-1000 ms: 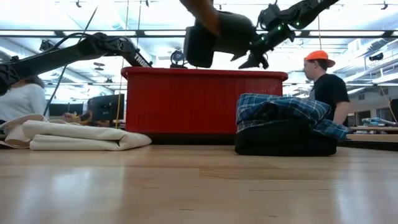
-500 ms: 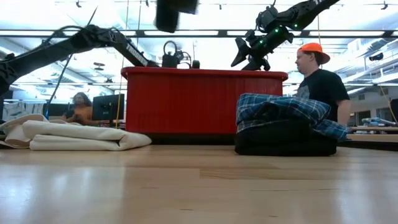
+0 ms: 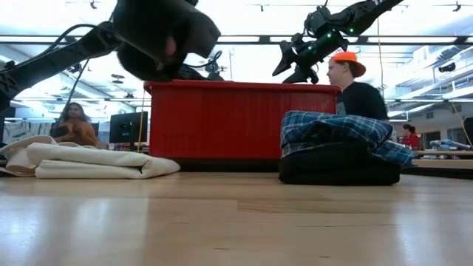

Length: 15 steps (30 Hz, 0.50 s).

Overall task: Fold laundry
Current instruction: Remove the gray shirt from the laundry bin

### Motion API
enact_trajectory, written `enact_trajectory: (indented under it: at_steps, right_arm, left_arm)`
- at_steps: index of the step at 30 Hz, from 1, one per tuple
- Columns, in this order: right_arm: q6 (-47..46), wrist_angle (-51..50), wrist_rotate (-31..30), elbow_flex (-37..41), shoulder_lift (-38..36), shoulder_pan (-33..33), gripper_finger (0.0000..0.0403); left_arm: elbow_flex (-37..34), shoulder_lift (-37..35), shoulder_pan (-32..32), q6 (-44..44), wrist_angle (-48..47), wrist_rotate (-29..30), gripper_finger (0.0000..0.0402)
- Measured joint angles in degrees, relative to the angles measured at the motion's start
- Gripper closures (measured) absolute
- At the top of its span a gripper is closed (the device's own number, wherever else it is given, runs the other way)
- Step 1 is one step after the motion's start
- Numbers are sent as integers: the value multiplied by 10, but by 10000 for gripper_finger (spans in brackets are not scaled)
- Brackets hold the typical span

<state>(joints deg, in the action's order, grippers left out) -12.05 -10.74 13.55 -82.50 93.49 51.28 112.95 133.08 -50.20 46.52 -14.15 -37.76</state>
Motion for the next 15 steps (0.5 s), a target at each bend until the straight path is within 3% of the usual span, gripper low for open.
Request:
enact_trajectory:
  at_steps: [8, 15]
  right_arm:
    - [-15, 0, 13, 0, 0, -13, 133]
    - [-15, 10, 14, 0, 0, -23, 133]
  left_arm:
    - [0, 0, 10, 29, 41, 80, 62]
    - [0, 36, 9, 76, 103, 69, 52]
